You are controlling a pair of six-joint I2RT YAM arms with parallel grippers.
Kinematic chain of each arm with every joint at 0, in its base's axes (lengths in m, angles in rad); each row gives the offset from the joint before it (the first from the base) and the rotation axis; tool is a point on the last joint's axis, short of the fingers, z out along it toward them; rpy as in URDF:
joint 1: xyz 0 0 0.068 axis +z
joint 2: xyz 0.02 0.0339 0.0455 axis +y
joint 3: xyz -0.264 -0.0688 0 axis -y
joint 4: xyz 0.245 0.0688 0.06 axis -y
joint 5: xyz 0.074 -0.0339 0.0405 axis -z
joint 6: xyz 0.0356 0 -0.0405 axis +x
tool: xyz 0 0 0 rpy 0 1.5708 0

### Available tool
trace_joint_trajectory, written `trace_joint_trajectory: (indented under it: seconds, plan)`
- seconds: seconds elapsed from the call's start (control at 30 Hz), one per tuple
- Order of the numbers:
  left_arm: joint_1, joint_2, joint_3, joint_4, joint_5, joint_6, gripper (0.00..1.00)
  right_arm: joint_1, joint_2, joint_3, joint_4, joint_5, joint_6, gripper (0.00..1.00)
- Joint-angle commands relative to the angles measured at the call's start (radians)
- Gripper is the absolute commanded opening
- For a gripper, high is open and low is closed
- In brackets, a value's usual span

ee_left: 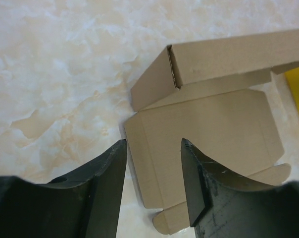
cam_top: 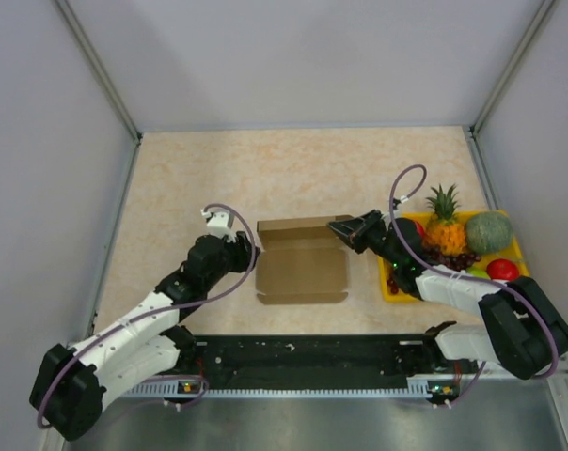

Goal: Fold the paper box

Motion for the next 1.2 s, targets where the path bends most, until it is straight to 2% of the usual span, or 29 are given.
trace_joint_trajectory:
  seconds: [0.0,0.03,0.2,0.37,0.6,0.8,0.93,0.97,1.13,1.17]
  plan:
    - [-0.077,0.052,0.004,0.14,-0.181,0.048,0.5,-0.013,-0.009,0.029,0.027,-0.006,0.034,0.0]
    - [-0.086,0.095,0.006,0.155,-0.202,0.064,0.47,-0.013,-0.014,0.029,0.023,-0.003,0.036,0.0]
    - [-0.131,0.213,-0.002,0.383,-0.259,0.11,0.43,-0.011,-0.009,0.03,0.017,-0.009,0.044,0.0]
    - [-0.169,0.338,0.036,0.453,-0.376,0.155,0.39,-0.011,-0.023,0.033,-0.005,-0.003,0.056,0.0]
    - [-0.229,0.442,0.069,0.527,-0.534,0.207,0.29,-0.013,-0.046,0.036,-0.049,0.015,0.064,0.0]
    - [-0.264,0.507,0.089,0.55,-0.598,0.219,0.21,-0.013,-0.067,0.039,-0.069,0.026,0.073,0.0]
    - [-0.272,0.536,0.102,0.548,-0.672,0.21,0.07,-0.013,-0.075,0.038,-0.077,0.032,0.091,0.0]
    - [-0.272,0.534,0.106,0.548,-0.675,0.212,0.01,-0.013,-0.072,0.026,-0.042,0.031,0.1,0.0]
    - [-0.272,0.491,0.099,0.544,-0.654,0.212,0.0,-0.005,-0.06,0.044,0.009,-0.012,0.082,0.0]
    - [-0.272,0.481,0.102,0.533,-0.646,0.212,0.0,-0.007,-0.064,0.067,-0.04,-0.02,0.064,0.0]
